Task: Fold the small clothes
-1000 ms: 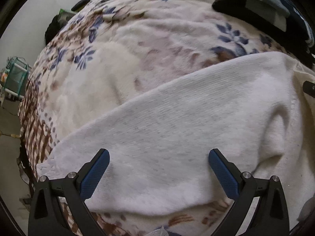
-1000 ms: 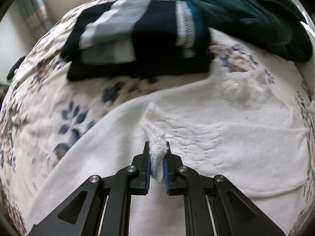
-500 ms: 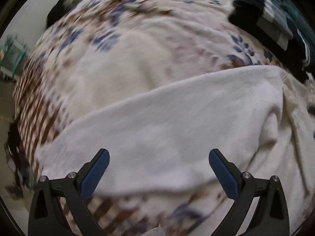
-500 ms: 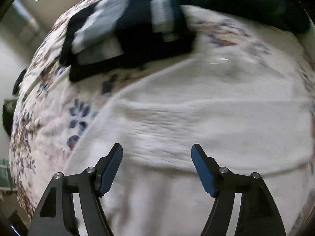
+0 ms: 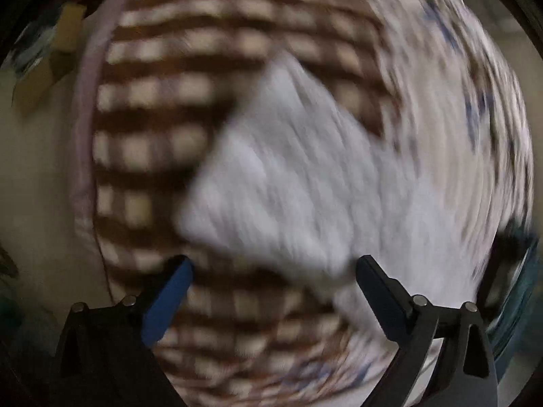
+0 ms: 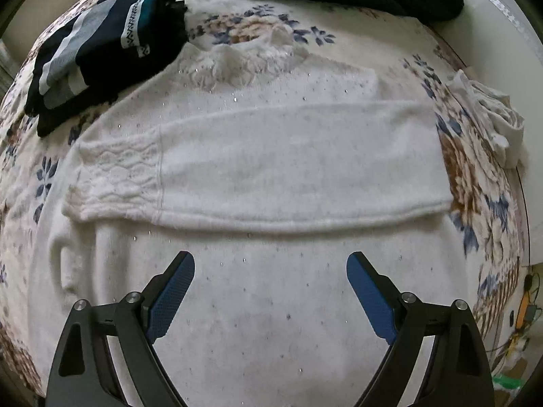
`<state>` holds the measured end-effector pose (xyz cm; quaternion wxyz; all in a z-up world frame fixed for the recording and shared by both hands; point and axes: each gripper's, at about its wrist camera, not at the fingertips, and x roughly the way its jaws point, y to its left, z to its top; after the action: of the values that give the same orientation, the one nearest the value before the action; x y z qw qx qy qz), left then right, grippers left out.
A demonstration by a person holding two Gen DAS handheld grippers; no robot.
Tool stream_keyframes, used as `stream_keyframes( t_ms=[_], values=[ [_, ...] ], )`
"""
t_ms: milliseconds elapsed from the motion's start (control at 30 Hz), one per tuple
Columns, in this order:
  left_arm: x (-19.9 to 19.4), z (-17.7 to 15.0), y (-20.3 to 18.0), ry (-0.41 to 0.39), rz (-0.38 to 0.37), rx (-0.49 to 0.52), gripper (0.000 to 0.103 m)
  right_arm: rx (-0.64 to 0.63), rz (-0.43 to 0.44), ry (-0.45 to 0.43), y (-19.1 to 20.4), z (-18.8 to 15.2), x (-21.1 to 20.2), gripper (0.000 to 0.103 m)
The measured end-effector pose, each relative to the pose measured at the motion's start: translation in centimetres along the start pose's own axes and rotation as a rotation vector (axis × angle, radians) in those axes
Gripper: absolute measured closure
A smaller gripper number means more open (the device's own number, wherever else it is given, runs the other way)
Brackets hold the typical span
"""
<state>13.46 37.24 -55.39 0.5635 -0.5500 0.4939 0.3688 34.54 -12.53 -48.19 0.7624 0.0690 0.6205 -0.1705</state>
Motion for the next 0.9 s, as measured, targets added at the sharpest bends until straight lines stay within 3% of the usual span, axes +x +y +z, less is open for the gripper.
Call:
stream_keyframes(
  t_ms=[67,133,200,267,467,667,767,900],
  values=[
    [0.1,1.2,0.4,-0.015,-0.02,-0.07,0.032,-0.038,-0.127,-0.014,0.5,-0.4,0.2,0.01],
    [-0.3,2.2,0.5,-0.039,-0.021,-0.115,0.077,-0.052,-0.191,-0.028,0.5,-0.4,0.3,0.01],
    [-1.3,3.3,-0.7,-0.096,-0.023,-0.087,0.092,-0.052,-0.24,-0.024,0.0,0.0,0.6,0.01],
    [-2.7,3.7,-3.1,-0.172,-0.009,0.003,0.093,-0.021,-0.26,-0.015,-1.0,0.5,0.9,0.01],
    [-6.3,0.8,-13.0,-0.387,0.023,0.43,0.094,0.033,-0.251,-0.022,-3.7,1.2,1.5,0.01],
    [-8.3,-9.2,-23.2,-0.449,-0.067,0.78,0.094,0.12,-0.131,0.025,-8.3,1.1,2.6,0.01],
    [-8.0,-15.6,-27.5,-0.442,-0.109,0.931,0.094,0.194,-0.097,0.055,-12.4,0.5,3.4,0.01],
    [-6.3,-26.4,-33.4,-0.375,-0.174,1.139,0.094,0.282,-0.081,0.082,-18.2,-0.3,4.2,0.01]
  ],
)
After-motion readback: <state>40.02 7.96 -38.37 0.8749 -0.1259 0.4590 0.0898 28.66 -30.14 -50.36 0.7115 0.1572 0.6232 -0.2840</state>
